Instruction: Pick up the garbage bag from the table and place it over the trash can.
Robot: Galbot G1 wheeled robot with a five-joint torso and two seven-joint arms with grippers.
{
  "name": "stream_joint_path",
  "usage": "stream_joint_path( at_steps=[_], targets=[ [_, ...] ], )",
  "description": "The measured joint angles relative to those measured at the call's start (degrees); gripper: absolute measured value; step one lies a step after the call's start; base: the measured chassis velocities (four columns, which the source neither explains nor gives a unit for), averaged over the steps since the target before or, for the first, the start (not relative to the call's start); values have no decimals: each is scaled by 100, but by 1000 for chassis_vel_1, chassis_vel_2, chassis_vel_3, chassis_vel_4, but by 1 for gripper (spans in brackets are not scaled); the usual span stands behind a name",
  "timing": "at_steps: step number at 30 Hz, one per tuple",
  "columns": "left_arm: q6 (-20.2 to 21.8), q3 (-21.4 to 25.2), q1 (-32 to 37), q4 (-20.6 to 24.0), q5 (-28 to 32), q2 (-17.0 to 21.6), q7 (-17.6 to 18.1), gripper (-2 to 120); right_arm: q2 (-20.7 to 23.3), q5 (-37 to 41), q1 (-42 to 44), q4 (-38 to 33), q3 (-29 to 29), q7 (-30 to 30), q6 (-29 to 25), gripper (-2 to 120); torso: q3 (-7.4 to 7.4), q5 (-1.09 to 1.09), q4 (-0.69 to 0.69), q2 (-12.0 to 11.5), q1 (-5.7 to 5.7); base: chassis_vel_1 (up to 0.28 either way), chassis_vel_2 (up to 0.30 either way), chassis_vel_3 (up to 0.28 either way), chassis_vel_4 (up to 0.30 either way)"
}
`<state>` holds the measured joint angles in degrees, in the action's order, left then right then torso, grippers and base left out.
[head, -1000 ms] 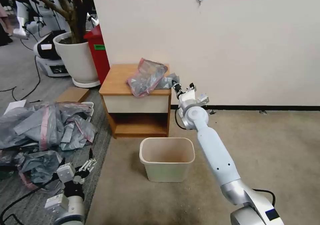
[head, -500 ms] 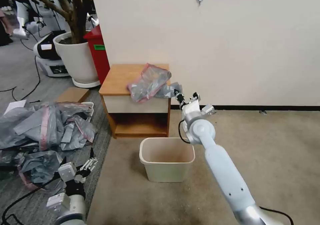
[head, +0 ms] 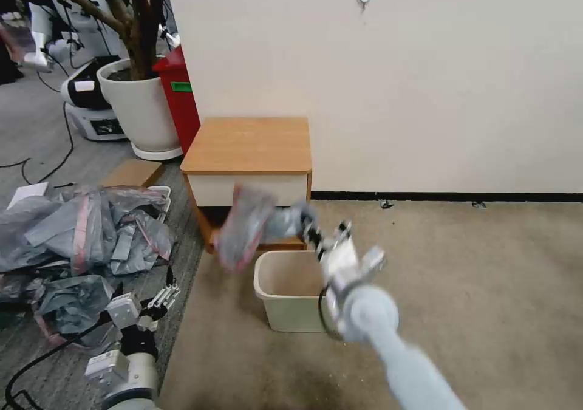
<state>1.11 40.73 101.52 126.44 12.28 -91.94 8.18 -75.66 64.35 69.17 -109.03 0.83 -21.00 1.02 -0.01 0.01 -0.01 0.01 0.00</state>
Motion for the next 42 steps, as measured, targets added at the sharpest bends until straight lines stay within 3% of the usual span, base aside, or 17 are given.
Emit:
stream_joint_path(
  at_steps=[20, 26, 33, 42],
  targets=[
    [-3, -84, 20, 62, 9, 43, 6, 100, 324, -1129, 593, -93, 261, -114, -81, 2, 0, 0, 0, 0, 1, 0, 0, 0, 0],
    [-3, -151, 29, 57, 3, 55, 5, 100, 412, -1429, 620, -138, 209, -129, -76, 28, 0, 0, 1, -1, 1, 0, 0, 0, 0],
    [-4, -199, 12, 23, -2, 76, 6, 100, 473, -1513, 634, -234, 123, -180, -65, 48, 1, 0, 1, 0, 0, 0, 0, 0, 0],
    [-4, -372, -31, -51, -133, 77, 2, 100, 616, -1648, 712, -387, -96, -231, -65, 84, 1, 0, 0, -1, 0, 0, 0, 0, 0]
  ],
)
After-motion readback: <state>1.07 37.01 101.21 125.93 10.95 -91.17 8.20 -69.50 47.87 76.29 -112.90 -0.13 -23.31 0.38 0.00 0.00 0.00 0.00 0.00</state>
